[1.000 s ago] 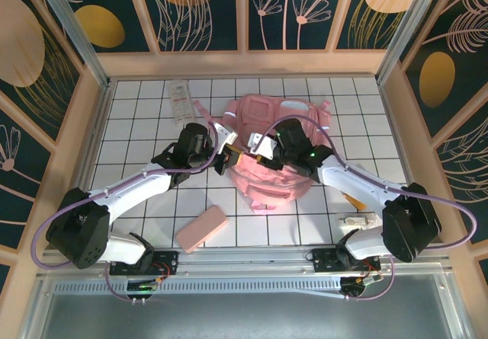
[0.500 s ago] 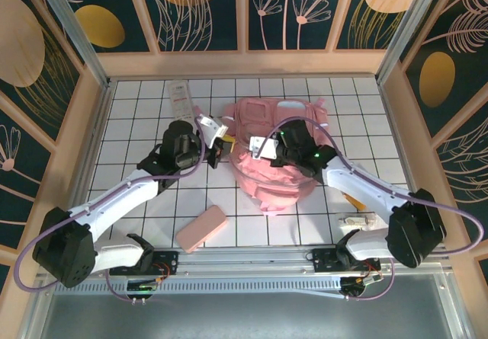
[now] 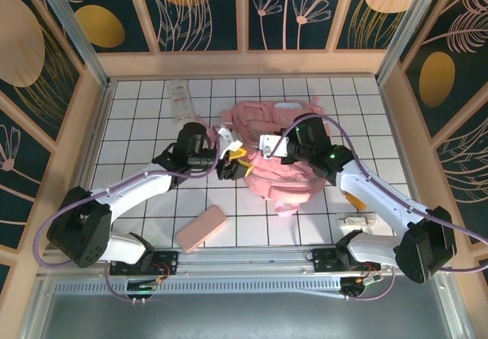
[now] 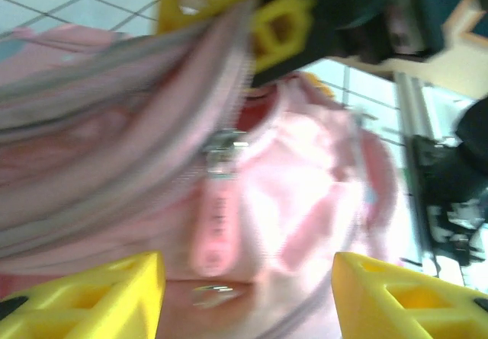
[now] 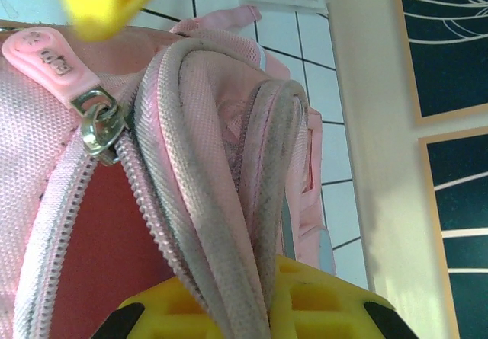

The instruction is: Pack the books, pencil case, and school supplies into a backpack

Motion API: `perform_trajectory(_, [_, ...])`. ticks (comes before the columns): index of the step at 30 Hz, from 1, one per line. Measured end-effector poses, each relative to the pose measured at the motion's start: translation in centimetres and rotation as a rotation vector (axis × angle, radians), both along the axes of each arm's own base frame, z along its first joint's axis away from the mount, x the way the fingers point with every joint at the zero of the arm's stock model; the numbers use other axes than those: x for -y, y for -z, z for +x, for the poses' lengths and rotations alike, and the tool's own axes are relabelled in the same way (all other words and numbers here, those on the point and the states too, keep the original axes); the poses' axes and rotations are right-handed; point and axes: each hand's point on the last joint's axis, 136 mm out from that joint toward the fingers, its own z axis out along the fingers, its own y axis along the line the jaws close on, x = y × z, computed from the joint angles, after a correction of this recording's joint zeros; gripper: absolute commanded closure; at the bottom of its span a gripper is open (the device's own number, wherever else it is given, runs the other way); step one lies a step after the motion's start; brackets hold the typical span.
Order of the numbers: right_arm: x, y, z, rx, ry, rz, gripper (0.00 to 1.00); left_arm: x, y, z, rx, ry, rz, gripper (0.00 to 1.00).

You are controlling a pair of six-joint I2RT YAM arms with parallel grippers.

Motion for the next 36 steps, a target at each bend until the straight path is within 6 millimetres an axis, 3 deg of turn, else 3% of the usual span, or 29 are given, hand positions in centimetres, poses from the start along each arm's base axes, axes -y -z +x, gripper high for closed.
perform_trajectory(8, [0.0,0.1,-0.2,-0.005,-0.005,0.005,1.00,0.2,-0.3,-0.1,-0.026,0.000,-0.014,0.44])
perform_trajectory(15, [0.1,-0.3,-0.5,0.003,-0.010,0.017,1.00,0.8,0.0,2.1,0.035,-0.015,0.055,0.52])
perform_trajectory(17, [0.2,-0.1,-0.6,0.002,-0.011,0.016,1.00,0.7,0.3,2.2,0.056,-0.015,0.068,0.61])
perform_trajectory(19, [0.2,0.1,-0.8,0.001,-0.013,0.016,1.00,0.7,0.4,2.0,0.074,0.000,0.071,0.82])
perform_trajectory(22, [0.3,0.5,-1.2,-0.001,-0.018,0.017,1.00,1.1,0.5,1.1,0.092,0.066,0.057,1.00])
perform_trajectory(31, [0.4,2.0,-2.1,-0.001,-0.038,0.001,1.00,0.9,1.7,0.0,0.145,0.133,0.058,1.00])
perform_trajectory(36, [0.7,2.1,-2.3,0.025,-0.046,-0.007,1.00,0.0,1.9,0.5,0.149,0.129,0.057,1.00])
